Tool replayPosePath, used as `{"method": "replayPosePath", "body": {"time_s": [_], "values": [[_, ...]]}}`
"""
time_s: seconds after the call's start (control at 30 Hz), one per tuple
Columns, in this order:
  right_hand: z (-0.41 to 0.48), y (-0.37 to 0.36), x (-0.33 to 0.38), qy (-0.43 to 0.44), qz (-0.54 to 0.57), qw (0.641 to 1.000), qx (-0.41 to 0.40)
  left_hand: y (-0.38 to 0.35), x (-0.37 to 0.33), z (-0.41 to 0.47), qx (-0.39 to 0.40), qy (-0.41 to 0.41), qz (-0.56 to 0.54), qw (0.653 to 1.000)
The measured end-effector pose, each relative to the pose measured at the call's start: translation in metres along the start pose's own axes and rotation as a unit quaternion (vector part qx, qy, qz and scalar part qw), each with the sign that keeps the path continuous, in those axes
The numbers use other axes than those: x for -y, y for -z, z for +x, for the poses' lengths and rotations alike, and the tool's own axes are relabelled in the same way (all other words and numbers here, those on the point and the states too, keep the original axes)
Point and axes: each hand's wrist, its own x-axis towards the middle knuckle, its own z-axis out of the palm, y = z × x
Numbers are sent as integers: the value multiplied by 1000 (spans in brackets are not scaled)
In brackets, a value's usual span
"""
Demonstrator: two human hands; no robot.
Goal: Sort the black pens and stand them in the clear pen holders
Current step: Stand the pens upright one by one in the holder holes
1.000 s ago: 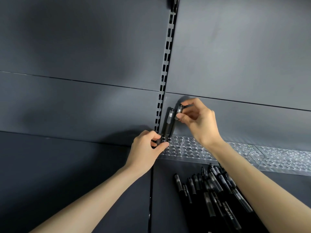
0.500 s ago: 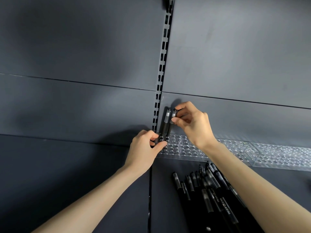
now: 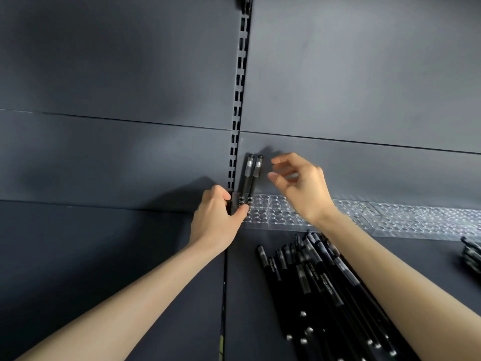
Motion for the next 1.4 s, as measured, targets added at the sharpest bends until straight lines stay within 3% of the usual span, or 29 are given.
{"method": "replayPosePath", "body": {"time_s": [0.2,0.4,0.53,0.67,0.93,1.2,1.4], "values": [[-46,39,-4,-9,9,1000,29,7,-33,-49,30,0,15,999],[-99,77,-17,21,-40,986,159,-10,-71,-121,78,53,58,994],[-122,91,-25,39,-119,957,260,-14,-83,-155,77,90,90,989],[-138,94,-28,28,-128,942,308,-18,-86,-170,74,104,120,984],[-141,94,-26,25,-119,945,305,-8,-86,-155,113,155,112,975],[-141,95,-24,23,-129,943,305,-8,-83,-148,124,116,183,968],[-142,94,-26,29,-139,944,300,-5,-79,-149,96,116,169,974]]}}
